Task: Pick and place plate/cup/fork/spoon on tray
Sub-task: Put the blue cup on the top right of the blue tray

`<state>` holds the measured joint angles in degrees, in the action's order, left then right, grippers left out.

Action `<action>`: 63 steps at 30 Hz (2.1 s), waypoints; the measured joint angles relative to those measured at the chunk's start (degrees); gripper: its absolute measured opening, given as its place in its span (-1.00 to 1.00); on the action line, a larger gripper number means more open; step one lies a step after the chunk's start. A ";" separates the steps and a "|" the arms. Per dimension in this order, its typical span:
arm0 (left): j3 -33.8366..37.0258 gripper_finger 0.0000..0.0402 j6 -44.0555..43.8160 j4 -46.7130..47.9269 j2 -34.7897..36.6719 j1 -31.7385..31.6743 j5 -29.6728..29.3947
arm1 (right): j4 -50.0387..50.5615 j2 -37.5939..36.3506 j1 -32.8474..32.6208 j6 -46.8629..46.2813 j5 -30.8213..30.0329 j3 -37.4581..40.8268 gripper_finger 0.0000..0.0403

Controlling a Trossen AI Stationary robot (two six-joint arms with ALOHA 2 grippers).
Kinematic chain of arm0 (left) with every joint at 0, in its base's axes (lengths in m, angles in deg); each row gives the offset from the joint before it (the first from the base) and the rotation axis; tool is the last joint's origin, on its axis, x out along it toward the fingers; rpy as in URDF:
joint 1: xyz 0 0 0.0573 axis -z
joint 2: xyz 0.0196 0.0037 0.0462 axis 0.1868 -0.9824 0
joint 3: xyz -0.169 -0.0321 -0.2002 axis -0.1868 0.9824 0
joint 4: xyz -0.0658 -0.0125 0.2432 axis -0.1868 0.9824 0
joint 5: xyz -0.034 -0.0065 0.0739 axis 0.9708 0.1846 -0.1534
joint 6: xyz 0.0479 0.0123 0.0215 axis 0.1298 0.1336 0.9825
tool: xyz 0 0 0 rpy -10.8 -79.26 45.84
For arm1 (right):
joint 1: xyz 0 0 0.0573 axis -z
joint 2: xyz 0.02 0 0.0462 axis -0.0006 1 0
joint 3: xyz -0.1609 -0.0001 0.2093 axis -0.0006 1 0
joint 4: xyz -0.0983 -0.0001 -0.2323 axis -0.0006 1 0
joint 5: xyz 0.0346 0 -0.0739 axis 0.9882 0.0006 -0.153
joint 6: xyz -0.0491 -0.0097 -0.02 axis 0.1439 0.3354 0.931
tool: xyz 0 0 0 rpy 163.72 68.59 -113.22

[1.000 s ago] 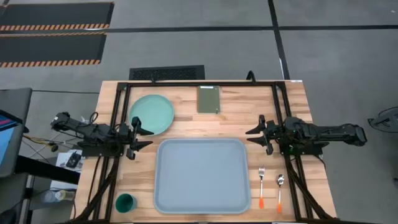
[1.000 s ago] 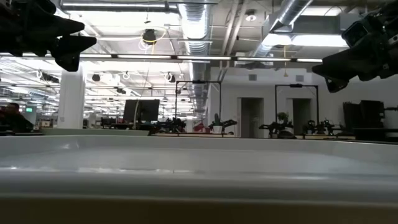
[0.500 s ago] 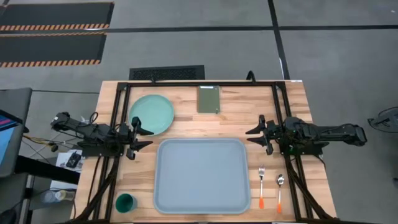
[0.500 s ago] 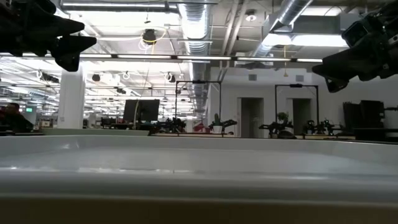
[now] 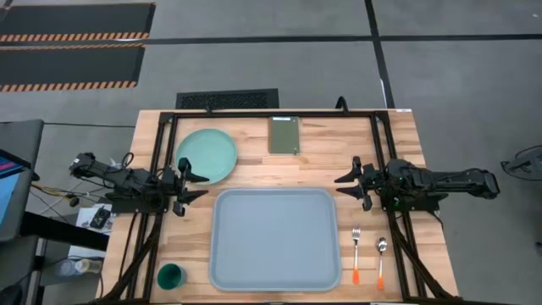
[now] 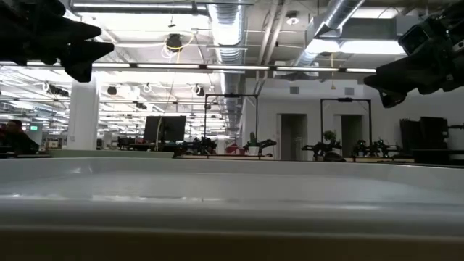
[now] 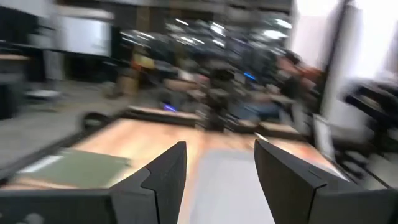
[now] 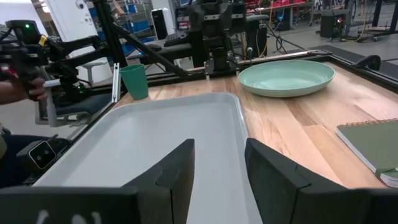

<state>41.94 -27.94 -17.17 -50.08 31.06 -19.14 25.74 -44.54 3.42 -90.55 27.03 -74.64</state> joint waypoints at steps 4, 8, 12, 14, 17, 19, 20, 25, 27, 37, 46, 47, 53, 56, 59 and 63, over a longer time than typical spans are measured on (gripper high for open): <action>0.00 -0.10 -2.19 -3.79 0.02 -0.03 -8.16 | 0.00 0.01 0.01 0.01 0.02 0.02 -0.17; 0.00 -0.10 -3.97 -4.25 0.02 -0.02 -10.60 | -0.29 -0.01 0.00 0.00 0.00 0.02 -0.17; 0.00 -0.10 -3.74 -4.31 0.02 -0.02 -11.43 | -2.80 0.01 -0.07 -2.77 0.26 0.02 -0.16; 0.00 -0.10 -2.75 -4.90 0.02 -0.02 -13.60 | -5.75 -0.01 0.04 -7.72 0.27 0.01 -0.17; 0.00 -0.10 -3.33 -6.48 0.01 -0.02 -15.87 | -11.30 -0.01 0.08 -15.28 0.24 0.00 -0.17; 0.00 -0.10 -5.27 -9.50 0.00 -0.02 -16.52 | -14.41 -0.03 0.08 -18.30 0.23 -0.09 -0.17; 0.00 -0.10 -6.05 -11.36 0.00 -0.02 -16.95 | -15.86 -0.01 0.08 -19.57 0.22 -0.16 -0.17; 0.00 -0.10 -5.60 -21.85 0.04 -0.02 -19.54 | -22.35 -0.11 0.08 -21.11 0.20 -0.37 -0.17; 0.00 -0.10 -2.57 -22.96 0.02 -0.02 -21.40 | -23.91 -0.11 0.08 -21.11 0.11 -0.41 -0.17; -0.27 -0.10 -5.26 -24.78 -0.01 -0.02 -26.64 | -23.06 -0.05 0.08 -20.95 -7.19 -0.50 -0.18; -13.20 -0.07 -13.65 -5.42 -7.72 -0.06 -31.31 | -23.12 -0.05 -0.05 -23.62 -7.48 -0.59 -0.17; -15.20 -0.05 -14.18 -3.75 -9.60 -0.05 -30.78 | -23.12 -0.05 -0.03 -23.40 -7.57 -0.59 -0.17; -28.30 0.24 -18.65 12.56 -22.53 -0.07 -28.17 | -23.13 -0.05 0.08 -19.56 -11.61 -0.61 -0.15; -33.79 0.41 -24.88 22.09 -28.09 -0.76 -32.01 | -21.94 -0.05 0.08 -17.62 -12.11 -0.70 -0.12; -39.17 0.49 -32.11 33.18 -32.30 -4.40 -31.27 | -21.35 -0.05 0.08 -17.75 -12.46 -0.70 -0.07; -46.27 0.48 -36.58 45.27 -36.34 -15.24 -22.45 | -21.46 -0.05 0.08 -18.46 -14.23 -0.70 0.01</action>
<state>-4.32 -64.52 28.10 -86.42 15.82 -41.59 4.28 -44.60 3.50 -109.01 12.80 -75.34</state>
